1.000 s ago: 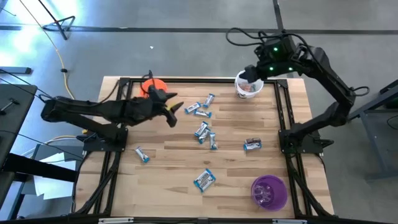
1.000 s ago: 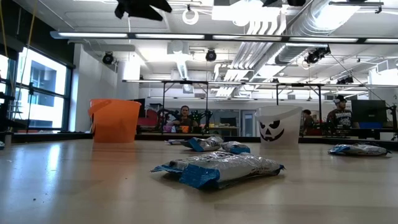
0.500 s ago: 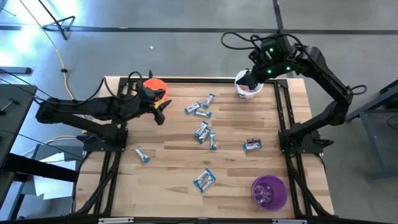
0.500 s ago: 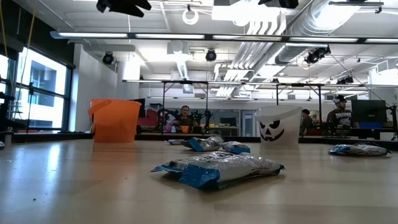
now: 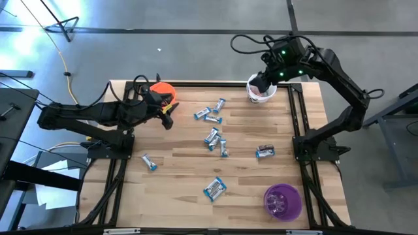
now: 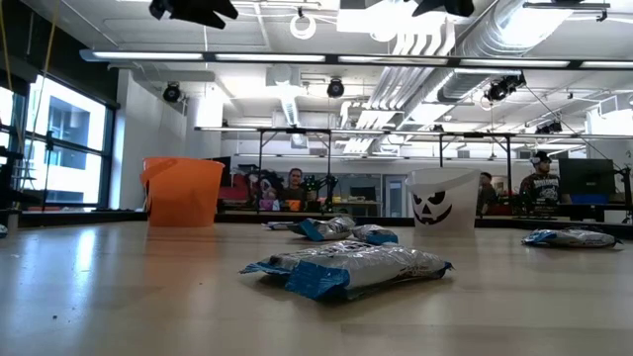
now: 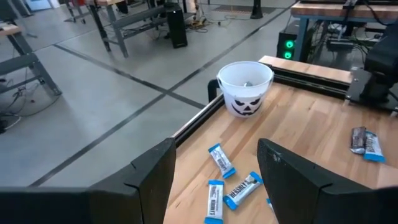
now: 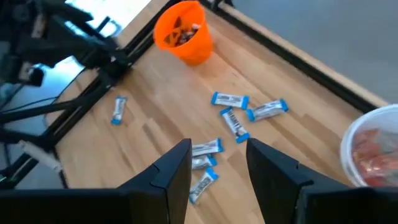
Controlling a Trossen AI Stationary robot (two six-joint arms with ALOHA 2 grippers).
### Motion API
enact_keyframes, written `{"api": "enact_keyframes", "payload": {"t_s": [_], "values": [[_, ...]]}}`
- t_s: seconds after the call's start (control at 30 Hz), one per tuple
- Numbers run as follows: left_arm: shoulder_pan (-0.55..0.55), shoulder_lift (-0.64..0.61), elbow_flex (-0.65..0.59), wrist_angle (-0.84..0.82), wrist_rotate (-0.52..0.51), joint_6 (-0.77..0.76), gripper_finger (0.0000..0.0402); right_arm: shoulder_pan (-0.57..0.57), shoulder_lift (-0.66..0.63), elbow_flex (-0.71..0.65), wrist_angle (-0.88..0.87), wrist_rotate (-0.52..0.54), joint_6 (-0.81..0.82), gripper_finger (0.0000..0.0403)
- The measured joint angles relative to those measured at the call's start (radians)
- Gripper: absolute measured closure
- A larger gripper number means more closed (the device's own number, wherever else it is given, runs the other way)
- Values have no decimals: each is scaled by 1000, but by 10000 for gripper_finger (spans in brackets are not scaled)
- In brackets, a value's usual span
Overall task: Sort candy
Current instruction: Put the brown chocolate into the orange bucket
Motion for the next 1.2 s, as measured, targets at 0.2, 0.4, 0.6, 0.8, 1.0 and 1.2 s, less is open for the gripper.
{"api": "enact_keyframes", "payload": {"t_s": [0.2,0.4,0.6,0.8,1.0,1.2], "values": [[0,0,0,1,-46,0,188,0,2,0,-9,19,57,253],[0,0,0,2,-80,0,188,0,2,0,-16,58,32,253],[0,0,0,2,-80,-9,188,-1,2,0,-30,157,112,253],[0,0,0,2,-80,-9,188,0,2,0,-35,161,-12,253],[0,0,0,2,-80,-9,188,0,2,0,-46,129,-20,253],[0,0,0,2,-80,-9,188,-4,7,0,-107,68,27,253]]}}
